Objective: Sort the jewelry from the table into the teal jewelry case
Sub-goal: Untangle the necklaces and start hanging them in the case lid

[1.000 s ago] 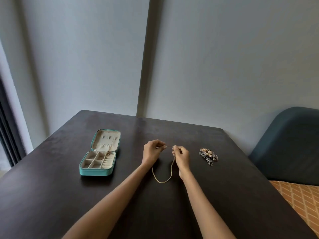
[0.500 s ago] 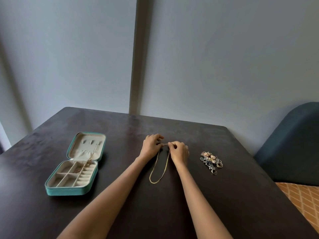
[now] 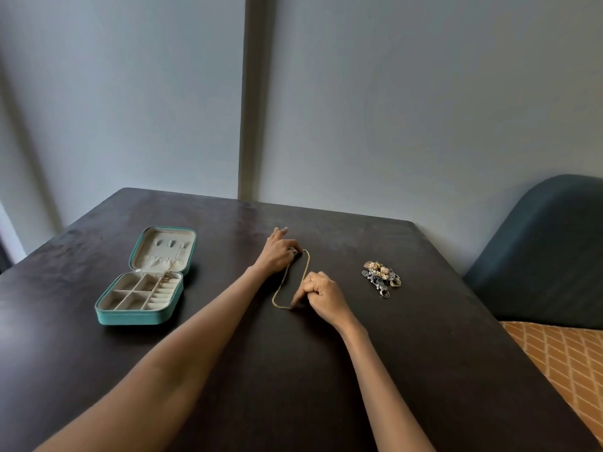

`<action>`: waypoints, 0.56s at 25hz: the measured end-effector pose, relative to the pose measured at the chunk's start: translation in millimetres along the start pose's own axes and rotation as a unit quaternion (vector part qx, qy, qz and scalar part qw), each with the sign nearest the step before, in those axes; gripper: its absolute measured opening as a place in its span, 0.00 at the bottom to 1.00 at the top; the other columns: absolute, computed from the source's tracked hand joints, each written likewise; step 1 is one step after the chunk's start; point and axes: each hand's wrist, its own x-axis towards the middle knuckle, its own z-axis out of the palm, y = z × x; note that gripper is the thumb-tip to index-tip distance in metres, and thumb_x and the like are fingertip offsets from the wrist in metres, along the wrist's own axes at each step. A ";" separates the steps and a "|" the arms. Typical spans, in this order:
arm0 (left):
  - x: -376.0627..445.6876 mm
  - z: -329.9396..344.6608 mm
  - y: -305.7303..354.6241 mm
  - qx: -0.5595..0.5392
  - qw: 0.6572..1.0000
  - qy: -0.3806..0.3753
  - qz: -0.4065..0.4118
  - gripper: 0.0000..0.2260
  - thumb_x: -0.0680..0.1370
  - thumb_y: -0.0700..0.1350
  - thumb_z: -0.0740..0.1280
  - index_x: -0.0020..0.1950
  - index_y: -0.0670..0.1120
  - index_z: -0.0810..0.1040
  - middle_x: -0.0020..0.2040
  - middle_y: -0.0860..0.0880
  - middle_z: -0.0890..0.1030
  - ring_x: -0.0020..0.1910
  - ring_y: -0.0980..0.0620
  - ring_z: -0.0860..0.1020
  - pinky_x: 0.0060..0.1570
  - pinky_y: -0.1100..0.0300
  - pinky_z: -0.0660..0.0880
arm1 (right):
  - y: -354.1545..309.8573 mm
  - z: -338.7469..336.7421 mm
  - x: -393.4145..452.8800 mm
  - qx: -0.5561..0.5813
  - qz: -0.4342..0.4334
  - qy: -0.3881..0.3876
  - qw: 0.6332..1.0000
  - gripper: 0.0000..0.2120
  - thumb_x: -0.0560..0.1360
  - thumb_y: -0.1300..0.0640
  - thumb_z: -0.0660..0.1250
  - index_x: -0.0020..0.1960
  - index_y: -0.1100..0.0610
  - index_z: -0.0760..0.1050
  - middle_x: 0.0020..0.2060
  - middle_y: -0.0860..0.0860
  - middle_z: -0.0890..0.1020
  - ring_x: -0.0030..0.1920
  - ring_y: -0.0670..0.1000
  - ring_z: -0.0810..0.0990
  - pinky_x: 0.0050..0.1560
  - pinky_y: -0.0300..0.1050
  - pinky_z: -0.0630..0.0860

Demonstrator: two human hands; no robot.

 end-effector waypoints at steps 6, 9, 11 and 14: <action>27.9 -5.0 3.3 -0.014 0.998 -0.050 -0.019 0.20 0.74 0.33 0.56 0.60 0.48 0.79 0.73 0.34 0.57 0.76 0.42 0.50 0.74 0.52 0.50 | 4.2 -9.4 -6.8 0.019 0.026 0.015 0.999 0.21 0.63 0.74 0.58 0.29 0.53 0.82 0.30 0.38 0.78 0.43 0.44 0.73 0.43 0.29 0.68; 38.0 1.5 9.5 -0.012 0.999 -0.045 -0.008 0.21 0.74 0.33 0.55 0.60 0.47 0.79 0.73 0.35 0.58 0.76 0.43 0.51 0.73 0.55 0.50 | 11.6 -11.9 -0.2 0.013 0.040 0.030 0.999 0.22 0.63 0.74 0.57 0.27 0.50 0.80 0.32 0.35 0.78 0.42 0.42 0.72 0.43 0.27 0.67; 45.8 4.8 10.7 -0.012 0.999 -0.034 -0.009 0.20 0.75 0.33 0.55 0.60 0.47 0.78 0.73 0.34 0.58 0.76 0.44 0.52 0.73 0.56 0.50 | 16.4 -14.3 1.9 0.008 0.051 0.040 0.998 0.22 0.63 0.74 0.57 0.27 0.51 0.80 0.31 0.37 0.78 0.42 0.42 0.72 0.43 0.27 0.67; 54.4 8.3 11.0 -0.017 1.000 -0.013 -0.012 0.20 0.75 0.33 0.54 0.59 0.47 0.79 0.72 0.34 0.60 0.76 0.44 0.53 0.72 0.57 0.53 | 19.1 -16.6 2.0 0.000 0.061 0.048 0.997 0.21 0.63 0.74 0.57 0.27 0.53 0.81 0.29 0.42 0.77 0.42 0.44 0.72 0.43 0.29 0.67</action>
